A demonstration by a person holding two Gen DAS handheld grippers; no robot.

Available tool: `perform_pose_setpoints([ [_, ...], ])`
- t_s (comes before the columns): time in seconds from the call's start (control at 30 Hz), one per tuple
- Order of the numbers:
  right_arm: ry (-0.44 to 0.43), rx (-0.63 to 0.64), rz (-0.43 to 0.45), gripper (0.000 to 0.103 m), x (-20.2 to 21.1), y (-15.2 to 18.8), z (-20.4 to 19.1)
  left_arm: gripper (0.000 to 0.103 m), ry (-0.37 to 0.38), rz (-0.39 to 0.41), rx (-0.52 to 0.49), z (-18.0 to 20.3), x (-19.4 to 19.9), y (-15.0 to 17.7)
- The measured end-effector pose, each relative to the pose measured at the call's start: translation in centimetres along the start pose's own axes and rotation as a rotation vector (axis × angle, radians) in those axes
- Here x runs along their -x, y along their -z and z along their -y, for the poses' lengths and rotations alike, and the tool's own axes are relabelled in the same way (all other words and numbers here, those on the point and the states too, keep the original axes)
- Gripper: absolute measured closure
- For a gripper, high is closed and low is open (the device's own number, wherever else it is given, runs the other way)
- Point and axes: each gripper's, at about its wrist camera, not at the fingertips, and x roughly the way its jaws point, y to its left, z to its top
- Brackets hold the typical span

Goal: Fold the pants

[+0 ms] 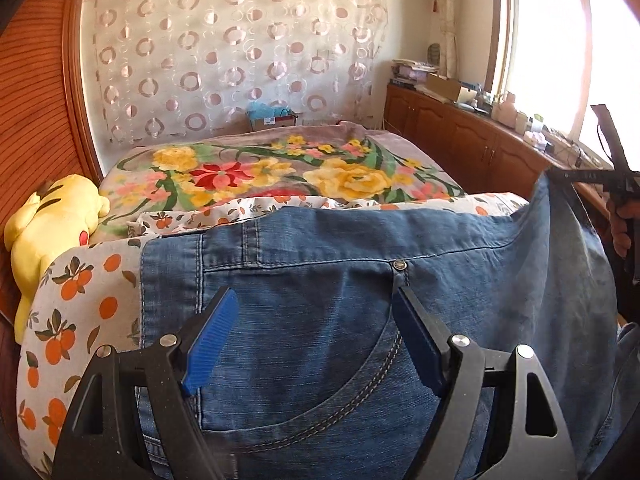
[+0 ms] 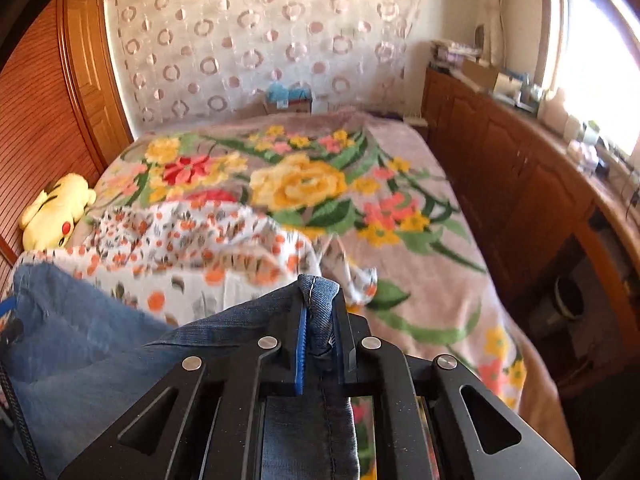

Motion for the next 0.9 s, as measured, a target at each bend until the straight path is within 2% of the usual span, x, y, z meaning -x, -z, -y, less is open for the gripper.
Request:
perform_pose_setpoints([
  [0.1,-0.008,0.009,-0.014,0.093,-0.8,-1.1,-1.4,0.023,0.007,0.002,0.009,0.0,0.1,0.1],
  [0.27,-0.021,0.074,-0.121,0.092,-4.1,-0.2,-4.0,0.023,0.004,-0.007,-0.010,0.4,0.0,0.1],
  [0.33,-0.045,0.080,-0.143,0.084,-4.2,0.0,-4.1,0.023,0.004,-0.011,-0.010,0.4,-0.1,0.2],
  [0.43,-0.061,0.059,-0.111,0.073,-2.6,-0.4,-3.0,0.023,0.005,-0.015,-0.007,0.3,-0.2,0.1],
  [0.6,-0.071,0.038,-0.057,0.056,2.8,2.8,0.1,0.023,0.003,-0.018,-0.012,0.2,-0.3,0.1],
  [0.77,-0.045,0.016,-0.075,0.052,5.5,7.1,2.3,0.023,0.002,-0.019,-0.013,0.2,-0.3,0.2],
  [0.9,-0.058,-0.027,-0.120,0.051,5.8,9.3,3.1,0.023,0.003,-0.019,-0.013,0.3,-0.3,0.2],
])
